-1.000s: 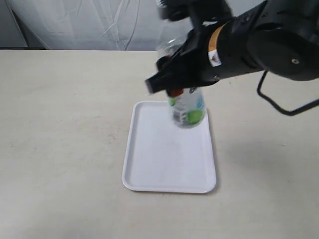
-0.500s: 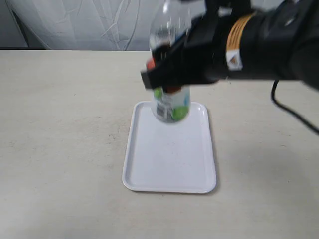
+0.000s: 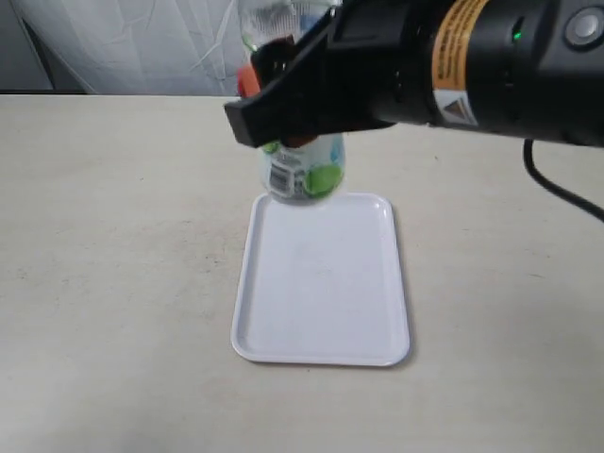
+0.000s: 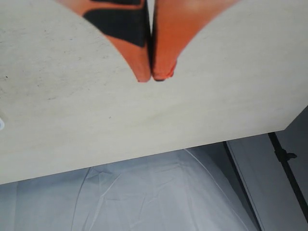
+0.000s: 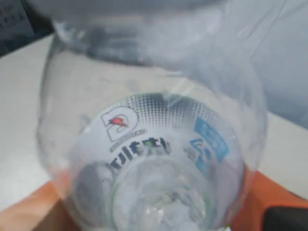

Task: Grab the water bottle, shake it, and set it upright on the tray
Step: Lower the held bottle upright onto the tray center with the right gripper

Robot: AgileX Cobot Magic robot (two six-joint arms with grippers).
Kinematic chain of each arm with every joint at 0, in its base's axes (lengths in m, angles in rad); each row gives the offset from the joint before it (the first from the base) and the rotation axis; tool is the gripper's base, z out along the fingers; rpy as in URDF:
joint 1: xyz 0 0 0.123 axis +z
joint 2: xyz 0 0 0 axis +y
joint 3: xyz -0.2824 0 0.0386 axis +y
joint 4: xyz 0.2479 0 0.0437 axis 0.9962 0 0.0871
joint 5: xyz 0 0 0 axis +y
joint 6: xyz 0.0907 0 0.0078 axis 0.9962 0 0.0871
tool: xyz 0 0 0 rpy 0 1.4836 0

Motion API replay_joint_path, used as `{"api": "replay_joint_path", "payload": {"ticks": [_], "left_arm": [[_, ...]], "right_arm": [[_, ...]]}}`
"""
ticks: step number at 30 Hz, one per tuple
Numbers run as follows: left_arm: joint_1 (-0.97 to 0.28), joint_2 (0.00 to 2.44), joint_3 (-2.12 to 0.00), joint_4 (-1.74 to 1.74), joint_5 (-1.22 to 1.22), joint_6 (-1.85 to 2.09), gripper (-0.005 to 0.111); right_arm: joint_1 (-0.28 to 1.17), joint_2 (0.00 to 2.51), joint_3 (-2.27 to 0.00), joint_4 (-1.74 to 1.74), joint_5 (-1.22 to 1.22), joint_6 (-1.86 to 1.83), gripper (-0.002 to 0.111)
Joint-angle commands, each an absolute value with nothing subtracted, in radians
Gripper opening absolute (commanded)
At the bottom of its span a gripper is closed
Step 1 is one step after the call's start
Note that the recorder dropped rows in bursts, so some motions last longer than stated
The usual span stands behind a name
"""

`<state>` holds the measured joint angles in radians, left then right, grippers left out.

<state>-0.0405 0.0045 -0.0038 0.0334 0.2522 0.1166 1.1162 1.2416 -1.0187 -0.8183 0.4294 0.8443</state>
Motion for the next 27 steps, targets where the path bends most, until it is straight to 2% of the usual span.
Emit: {"api": "replay_joint_path", "payload": {"ticks": [1,4,10,15,21,22,26,27], "left_arm": [[-0.041,0.0,0.0,0.033,0.239,0.115,0.0],[-0.041,0.0,0.0,0.033,0.239,0.115,0.0],[-0.041,0.0,0.0,0.033,0.239,0.115,0.0],[-0.041,0.0,0.0,0.033,0.239,0.115,0.0],[-0.041,0.0,0.0,0.033,0.239,0.112,0.0],[-0.041,0.0,0.0,0.033,0.239,0.112,0.0],[-0.041,0.0,0.0,0.033,0.239,0.112,0.0],[-0.041,0.0,0.0,0.033,0.239,0.114,0.0]], "right_arm": [[1.117,1.339,-0.938,-0.922,0.58,0.946,-0.001],[1.131,1.377,-0.914,-0.904,0.607,0.907,-0.001],[1.165,1.247,-1.024,-0.969,0.54,0.92,-0.001],[1.132,1.321,-0.942,-0.991,0.538,1.003,-0.001],[1.14,1.356,-0.889,-0.866,0.324,0.882,-0.001],[1.14,1.349,-0.893,-0.905,0.341,0.865,-0.001],[1.074,1.369,-0.951,-1.163,0.855,1.218,-0.001],[1.063,1.367,-0.959,-1.145,0.883,1.233,-0.001]]}}
